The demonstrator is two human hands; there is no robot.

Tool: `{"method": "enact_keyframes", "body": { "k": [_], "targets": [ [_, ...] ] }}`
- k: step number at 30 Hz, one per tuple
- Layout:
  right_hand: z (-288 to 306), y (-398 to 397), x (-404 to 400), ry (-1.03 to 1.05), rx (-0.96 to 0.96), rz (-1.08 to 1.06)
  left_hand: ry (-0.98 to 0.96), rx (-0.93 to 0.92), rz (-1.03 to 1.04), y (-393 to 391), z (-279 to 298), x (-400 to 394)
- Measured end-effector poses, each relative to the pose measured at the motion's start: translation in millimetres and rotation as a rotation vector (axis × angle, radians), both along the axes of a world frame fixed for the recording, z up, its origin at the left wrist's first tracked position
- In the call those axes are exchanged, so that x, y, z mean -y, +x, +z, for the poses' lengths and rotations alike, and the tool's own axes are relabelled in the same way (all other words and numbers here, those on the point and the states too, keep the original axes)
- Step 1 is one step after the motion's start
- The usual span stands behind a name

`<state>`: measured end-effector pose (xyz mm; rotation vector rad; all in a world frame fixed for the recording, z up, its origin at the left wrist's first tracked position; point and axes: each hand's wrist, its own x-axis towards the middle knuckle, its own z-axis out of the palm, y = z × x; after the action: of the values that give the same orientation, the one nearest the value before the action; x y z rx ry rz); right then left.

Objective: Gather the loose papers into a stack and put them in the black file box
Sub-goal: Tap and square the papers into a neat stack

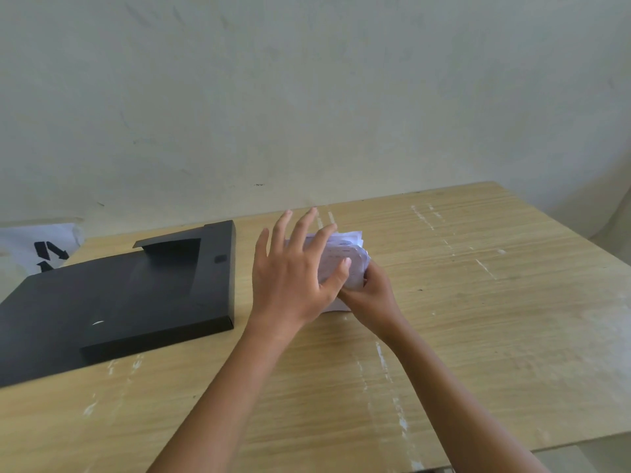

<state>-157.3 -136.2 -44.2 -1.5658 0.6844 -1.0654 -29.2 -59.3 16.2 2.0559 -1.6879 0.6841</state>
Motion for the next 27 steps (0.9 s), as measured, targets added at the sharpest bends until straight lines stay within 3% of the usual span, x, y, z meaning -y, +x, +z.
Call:
{"method": "enact_keyframes", "body": {
  "k": [6, 9, 11, 15, 17, 27],
  "targets": [
    [6, 1, 0, 0.023, 0.000, 0.006, 0.053, -0.025, -0.027, 0, -1, -2],
    [7, 0, 1, 0.006, -0.023, -0.009, -0.029, -0.112, -0.107, 6, -3, -2],
    [7, -1, 2, 0.017, -0.032, -0.017, -0.135, -0.309, -0.207, 12, -10, -3],
    [8, 1, 3, 0.052, -0.053, -0.003, -0.220, -1.088, -0.273, 7, -34, -4],
    [9, 4, 2, 0.056, -0.055, 0.001, -0.176, -1.367, -0.258, 3, -43, -1],
    [13, 15, -7, 0.103, 0.059, -0.065, -0.316, -1.341, -0.200, -4, -68, 11]
  ]
}}
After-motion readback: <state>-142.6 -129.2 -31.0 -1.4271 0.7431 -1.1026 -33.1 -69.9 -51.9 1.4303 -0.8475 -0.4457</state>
